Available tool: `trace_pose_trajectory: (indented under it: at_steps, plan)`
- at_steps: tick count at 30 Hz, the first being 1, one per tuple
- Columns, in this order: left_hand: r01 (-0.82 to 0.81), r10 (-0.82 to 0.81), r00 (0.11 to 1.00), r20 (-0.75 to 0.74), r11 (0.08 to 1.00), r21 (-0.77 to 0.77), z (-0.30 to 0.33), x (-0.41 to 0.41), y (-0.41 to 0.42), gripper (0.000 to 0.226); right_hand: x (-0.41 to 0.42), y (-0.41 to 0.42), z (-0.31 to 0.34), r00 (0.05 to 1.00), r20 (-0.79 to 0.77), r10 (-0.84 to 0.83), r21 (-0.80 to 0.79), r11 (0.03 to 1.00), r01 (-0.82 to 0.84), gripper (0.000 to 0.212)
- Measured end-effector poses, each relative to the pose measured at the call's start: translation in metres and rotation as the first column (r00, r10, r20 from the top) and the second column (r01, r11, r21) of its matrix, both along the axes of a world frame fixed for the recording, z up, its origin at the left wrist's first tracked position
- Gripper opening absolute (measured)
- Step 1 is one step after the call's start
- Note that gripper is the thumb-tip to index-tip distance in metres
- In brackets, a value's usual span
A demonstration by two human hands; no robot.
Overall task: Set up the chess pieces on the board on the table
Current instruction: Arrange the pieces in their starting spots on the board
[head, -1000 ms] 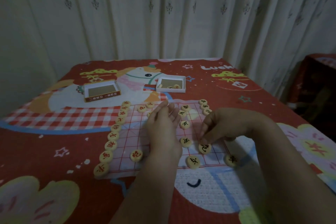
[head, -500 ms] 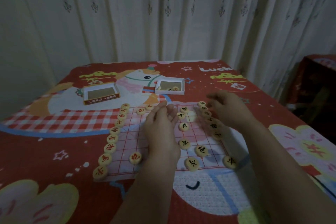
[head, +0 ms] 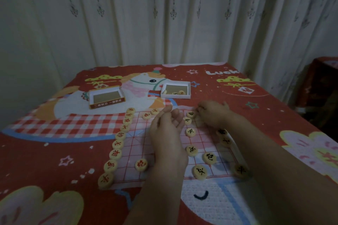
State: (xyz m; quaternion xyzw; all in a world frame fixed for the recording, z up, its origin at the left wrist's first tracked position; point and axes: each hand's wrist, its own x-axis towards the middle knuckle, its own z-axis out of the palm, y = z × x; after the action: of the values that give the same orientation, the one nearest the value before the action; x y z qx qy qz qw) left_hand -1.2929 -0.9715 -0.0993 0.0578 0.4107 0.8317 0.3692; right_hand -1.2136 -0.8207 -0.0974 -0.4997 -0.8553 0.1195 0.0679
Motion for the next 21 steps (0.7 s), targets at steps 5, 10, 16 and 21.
trace_pose_trajectory:
  at_steps: [5, 10, 16, 21]
  plan:
    - [0.006, -0.006, 1.000, 0.011, 1.000, 0.002, 0.001, 0.001, 0.000, 0.019, 0.000, 0.001, -0.003, 1.000, 0.013, -0.001, -0.008, 1.000, 0.001, 0.033]
    - [0.011, -0.011, 0.999, 0.030, 1.000, 0.010, 0.002, 0.002, -0.002, 0.016, 0.000, 0.001, -0.003, 1.000, -0.001, -0.011, -0.022, 1.000, 0.010, 0.033]
    - [0.008, -0.008, 0.999, 0.051, 1.000, 0.015, 0.005, 0.001, -0.003, 0.014, 0.011, 0.001, -0.005, 0.934, -0.355, 0.021, 0.007, 1.000, -0.020, 0.038]
    - [0.005, -0.005, 1.000, 0.013, 1.000, 0.005, 0.005, -0.004, 0.002, 0.013, 0.040, 0.007, -0.005, 0.704, -0.701, -0.116, -0.012, 0.989, 0.151, 0.042]
